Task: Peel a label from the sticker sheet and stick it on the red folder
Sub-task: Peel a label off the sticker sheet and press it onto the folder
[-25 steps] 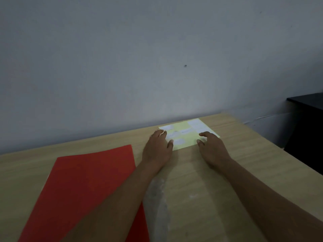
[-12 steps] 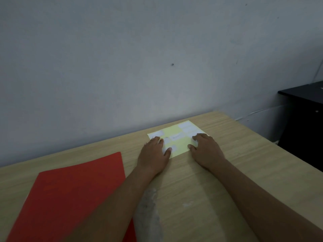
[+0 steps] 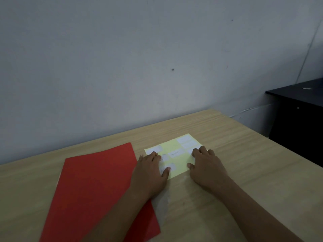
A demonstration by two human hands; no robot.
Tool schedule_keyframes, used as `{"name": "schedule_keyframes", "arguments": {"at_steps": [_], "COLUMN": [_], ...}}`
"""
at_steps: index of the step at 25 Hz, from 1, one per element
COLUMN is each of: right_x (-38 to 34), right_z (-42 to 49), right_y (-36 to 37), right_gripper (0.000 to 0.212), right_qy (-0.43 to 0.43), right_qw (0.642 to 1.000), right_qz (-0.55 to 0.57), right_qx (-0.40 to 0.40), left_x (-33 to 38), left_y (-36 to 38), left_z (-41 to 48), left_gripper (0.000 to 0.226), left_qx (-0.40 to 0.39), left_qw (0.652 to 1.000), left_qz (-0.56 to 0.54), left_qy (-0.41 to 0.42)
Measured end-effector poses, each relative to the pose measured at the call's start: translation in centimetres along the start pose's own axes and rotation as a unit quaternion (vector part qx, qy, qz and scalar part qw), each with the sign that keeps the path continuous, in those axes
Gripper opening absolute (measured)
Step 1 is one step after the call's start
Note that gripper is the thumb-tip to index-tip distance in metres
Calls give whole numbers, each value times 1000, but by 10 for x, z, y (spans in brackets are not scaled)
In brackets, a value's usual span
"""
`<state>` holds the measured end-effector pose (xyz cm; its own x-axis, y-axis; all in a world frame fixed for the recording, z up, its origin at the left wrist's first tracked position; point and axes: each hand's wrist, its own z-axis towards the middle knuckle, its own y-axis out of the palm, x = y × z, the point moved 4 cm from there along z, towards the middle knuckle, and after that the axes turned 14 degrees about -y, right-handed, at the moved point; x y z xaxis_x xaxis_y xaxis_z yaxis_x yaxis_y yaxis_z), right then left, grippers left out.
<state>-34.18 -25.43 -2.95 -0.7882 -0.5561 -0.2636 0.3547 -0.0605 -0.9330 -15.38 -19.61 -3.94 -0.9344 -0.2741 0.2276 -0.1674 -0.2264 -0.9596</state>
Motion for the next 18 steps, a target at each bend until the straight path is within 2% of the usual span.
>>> {"name": "schedule_keyframes", "arguments": {"at_steps": [5,9,12,18], "right_x": [-27,-29,-31,-30], "right_z": [-19,-7,2,9], "right_y": [-8,-12,-5,7], "right_gripper": [42,47,49,34], "right_qy": [-9,-13,-23,-1], "right_qw": [999,999,999,999], "right_qz": [-33,-26,45,21], "right_qx": [-29,-41,-20,44], "left_x": [-18,-25,-26,-29], "left_y": [-15,-5,1,8], "left_z": [-26,-29,-30,-28], "left_gripper": [63,74,73,77], "left_qx": [30,-5,-12,-3], "left_qw": [999,999,998,999], "left_qz": [11,-39,-53,-48], "left_qy": [8,15,14,11]}}
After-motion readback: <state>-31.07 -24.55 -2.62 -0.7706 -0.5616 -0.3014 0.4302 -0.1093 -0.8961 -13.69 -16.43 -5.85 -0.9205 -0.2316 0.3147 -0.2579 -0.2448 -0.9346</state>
